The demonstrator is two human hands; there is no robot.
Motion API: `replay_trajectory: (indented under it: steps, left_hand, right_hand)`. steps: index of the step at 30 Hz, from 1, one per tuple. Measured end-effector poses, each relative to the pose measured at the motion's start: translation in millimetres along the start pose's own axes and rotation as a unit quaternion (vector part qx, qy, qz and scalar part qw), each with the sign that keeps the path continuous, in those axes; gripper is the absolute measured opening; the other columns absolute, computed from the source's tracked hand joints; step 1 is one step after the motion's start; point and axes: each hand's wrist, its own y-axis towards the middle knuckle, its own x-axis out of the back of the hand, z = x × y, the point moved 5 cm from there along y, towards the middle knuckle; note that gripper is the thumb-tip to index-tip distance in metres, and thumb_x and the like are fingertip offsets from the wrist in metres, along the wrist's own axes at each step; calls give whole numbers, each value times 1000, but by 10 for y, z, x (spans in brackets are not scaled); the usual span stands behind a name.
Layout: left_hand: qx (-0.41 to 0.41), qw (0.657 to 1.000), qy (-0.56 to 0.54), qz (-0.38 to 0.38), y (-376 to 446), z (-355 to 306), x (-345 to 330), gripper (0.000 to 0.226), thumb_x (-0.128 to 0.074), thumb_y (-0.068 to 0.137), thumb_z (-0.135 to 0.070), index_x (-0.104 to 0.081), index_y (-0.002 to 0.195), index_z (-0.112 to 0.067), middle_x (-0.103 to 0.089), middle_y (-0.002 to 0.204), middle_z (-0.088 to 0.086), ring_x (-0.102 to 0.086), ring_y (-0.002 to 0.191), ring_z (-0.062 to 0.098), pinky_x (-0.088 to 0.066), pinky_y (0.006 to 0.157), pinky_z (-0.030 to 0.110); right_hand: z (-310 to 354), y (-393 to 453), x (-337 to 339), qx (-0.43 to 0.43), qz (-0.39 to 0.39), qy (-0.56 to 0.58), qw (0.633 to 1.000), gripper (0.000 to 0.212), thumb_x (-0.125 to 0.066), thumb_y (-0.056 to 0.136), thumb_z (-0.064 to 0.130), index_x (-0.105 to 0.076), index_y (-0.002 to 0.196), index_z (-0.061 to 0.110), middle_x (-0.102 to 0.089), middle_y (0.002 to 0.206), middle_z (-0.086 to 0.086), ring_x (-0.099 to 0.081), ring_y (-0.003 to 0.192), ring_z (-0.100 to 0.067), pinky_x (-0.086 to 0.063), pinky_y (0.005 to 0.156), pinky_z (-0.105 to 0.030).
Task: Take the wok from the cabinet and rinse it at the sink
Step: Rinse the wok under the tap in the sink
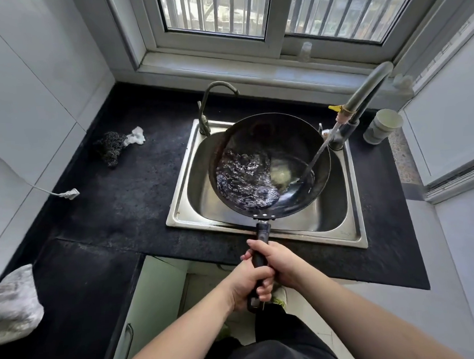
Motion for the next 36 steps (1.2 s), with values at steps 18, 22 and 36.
replay_trajectory:
  steps: [18, 22, 36]
  left_hand:
    - [8, 996, 71, -47, -63, -326, 28, 22, -36, 92, 5, -40, 75, -8, -42, 48, 4, -34, 31, 10, -30, 36, 13]
    - [31, 995, 65, -72, -71, -351, 16, 19, -38, 92, 3, -39, 77, -9, -41, 50, 5, -34, 31, 9, -30, 36, 12]
    - [13, 941, 288, -177, -150, -567, 182, 12, -42, 86, 0, -41, 77, -8, -48, 56, 11, -43, 37, 17, -39, 37, 23]
  right_hand:
    - [55, 45, -136, -56, 51, 199, 977, 47, -49, 96, 28, -61, 54, 12, -68, 64, -2, -67, 66, -14, -49, 78, -29]
    - [29, 53, -199, -78, 59, 247, 964, 31, -55, 91, 29, -54, 64, 14, -63, 71, 1, -69, 68, -13, -51, 74, -27]
    - [103, 183, -300, -116, 92, 98, 984, 28, -51, 88, 40, -62, 90, 14, -67, 85, -3, -65, 65, -20, -47, 55, -25]
